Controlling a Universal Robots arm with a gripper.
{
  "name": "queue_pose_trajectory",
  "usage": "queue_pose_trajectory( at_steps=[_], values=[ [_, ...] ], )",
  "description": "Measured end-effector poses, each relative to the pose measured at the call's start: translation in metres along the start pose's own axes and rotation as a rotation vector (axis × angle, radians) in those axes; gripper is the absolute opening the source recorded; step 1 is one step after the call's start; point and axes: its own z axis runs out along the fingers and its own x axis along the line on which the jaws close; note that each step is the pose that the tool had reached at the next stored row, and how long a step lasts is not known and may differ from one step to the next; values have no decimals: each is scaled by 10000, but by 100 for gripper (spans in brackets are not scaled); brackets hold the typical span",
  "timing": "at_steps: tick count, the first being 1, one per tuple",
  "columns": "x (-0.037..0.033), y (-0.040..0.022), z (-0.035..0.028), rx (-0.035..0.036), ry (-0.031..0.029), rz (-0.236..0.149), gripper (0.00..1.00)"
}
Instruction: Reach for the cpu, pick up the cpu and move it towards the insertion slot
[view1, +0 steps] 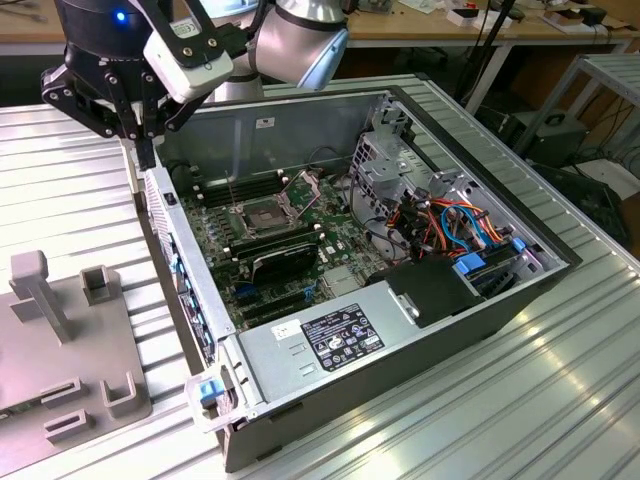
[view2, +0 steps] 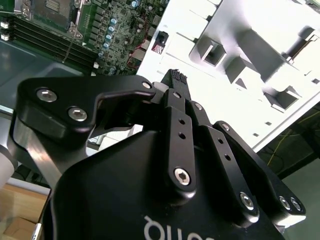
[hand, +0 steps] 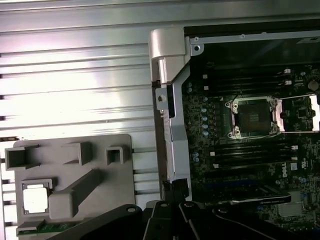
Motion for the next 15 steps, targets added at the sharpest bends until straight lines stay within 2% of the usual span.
queue_pose_trajectory(
  at_steps=[15],
  values=[
    [104, -8, -2, 0, 0, 1, 11]
  ],
)
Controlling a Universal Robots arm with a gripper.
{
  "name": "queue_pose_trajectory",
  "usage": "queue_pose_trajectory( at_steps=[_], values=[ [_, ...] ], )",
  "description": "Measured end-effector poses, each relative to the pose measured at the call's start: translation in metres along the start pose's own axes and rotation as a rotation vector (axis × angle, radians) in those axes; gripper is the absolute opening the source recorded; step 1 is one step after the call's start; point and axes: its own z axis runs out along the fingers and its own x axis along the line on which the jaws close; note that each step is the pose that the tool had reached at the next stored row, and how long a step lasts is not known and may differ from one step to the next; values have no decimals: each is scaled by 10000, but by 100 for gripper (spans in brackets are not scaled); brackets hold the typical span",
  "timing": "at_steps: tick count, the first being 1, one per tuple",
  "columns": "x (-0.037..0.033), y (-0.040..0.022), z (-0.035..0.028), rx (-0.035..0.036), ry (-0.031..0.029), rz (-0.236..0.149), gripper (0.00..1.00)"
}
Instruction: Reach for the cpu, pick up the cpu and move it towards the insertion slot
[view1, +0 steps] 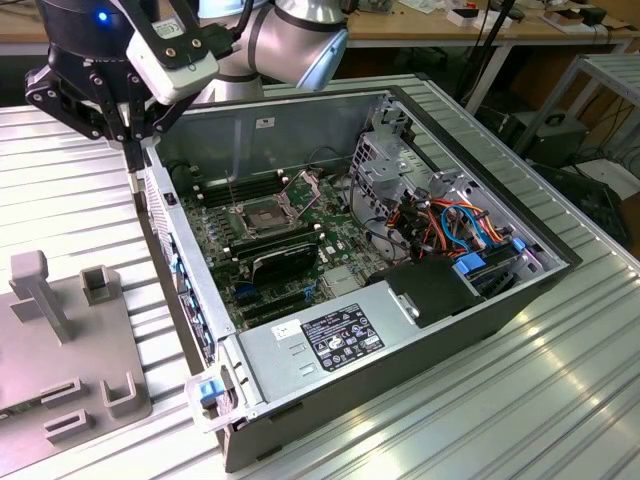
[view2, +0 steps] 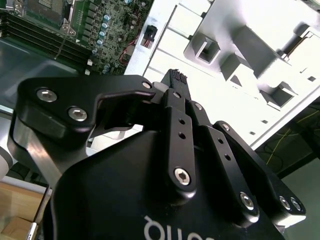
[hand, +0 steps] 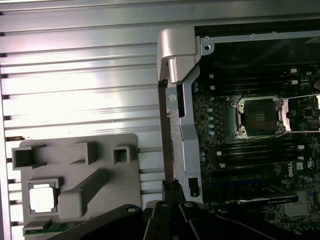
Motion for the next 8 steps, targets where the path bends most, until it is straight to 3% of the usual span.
queue_pose_trajectory(
  at_steps=[8],
  values=[
    [25, -2, 0, 0, 0, 0, 11]
  ],
)
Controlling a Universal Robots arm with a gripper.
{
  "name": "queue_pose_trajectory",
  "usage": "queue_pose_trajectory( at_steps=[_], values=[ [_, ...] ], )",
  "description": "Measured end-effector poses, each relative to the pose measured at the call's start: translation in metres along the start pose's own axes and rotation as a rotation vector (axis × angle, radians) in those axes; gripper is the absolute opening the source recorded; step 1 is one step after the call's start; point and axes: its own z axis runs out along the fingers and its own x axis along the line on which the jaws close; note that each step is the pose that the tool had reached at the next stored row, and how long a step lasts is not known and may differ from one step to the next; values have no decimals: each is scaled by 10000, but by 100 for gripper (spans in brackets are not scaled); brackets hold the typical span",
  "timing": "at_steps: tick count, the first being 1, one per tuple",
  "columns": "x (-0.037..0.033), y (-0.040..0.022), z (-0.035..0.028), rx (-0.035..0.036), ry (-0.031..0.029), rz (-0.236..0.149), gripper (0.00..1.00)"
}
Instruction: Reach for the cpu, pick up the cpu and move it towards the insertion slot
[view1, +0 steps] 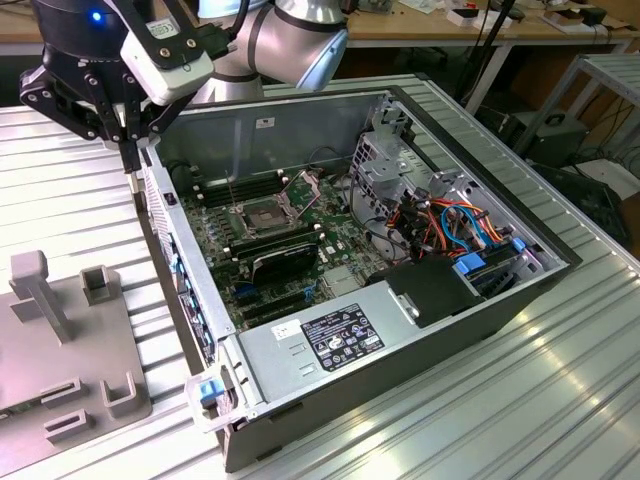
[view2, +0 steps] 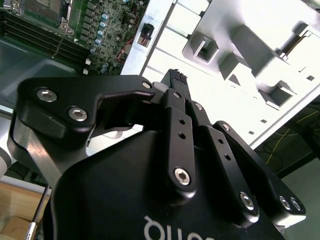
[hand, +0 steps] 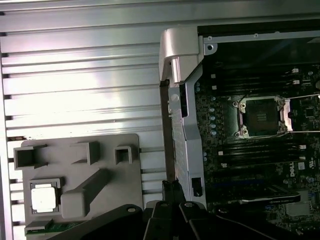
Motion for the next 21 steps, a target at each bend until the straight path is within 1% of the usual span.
queue_pose_trajectory(
  at_steps=[12, 21],
  values=[
    [59, -4, -1, -1, -1, 0, 11],
    [118, -9, -3, 0, 0, 0, 11]
  ],
)
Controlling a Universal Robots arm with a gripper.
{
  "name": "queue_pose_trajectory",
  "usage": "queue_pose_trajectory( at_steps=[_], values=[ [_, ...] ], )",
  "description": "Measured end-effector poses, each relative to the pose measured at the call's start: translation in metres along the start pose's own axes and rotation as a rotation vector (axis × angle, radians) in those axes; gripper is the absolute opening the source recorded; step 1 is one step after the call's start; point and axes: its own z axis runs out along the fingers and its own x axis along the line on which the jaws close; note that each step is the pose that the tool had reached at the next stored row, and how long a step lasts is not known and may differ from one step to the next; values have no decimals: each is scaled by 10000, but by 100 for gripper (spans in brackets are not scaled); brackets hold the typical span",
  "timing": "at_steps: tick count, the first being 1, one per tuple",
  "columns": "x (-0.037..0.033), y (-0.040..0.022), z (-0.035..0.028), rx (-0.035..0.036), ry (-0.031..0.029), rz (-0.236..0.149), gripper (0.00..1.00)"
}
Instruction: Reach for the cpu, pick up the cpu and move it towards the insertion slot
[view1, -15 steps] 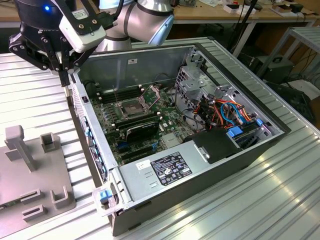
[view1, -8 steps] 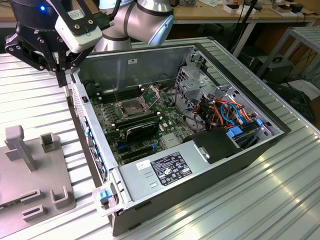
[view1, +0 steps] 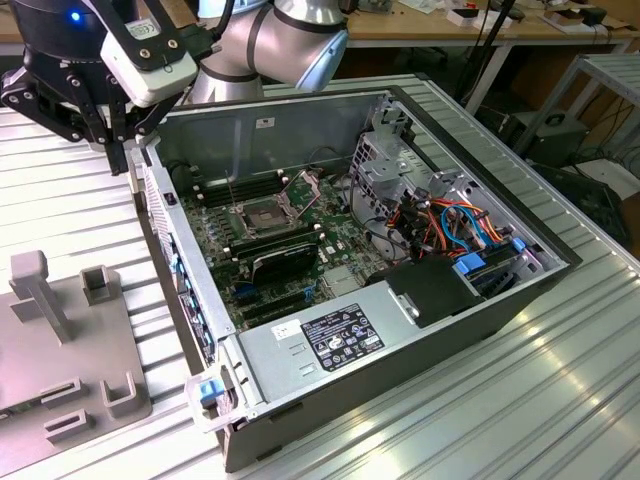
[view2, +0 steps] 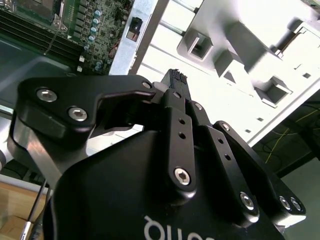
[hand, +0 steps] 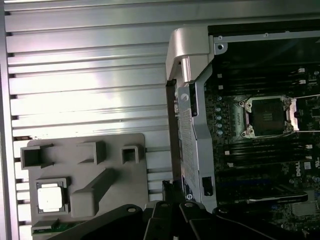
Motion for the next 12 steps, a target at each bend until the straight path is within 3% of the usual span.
queue_pose_trajectory(
  at_steps=[12],
  values=[
    [80, -35, -4, 1, 0, -1, 11]
  ],
)
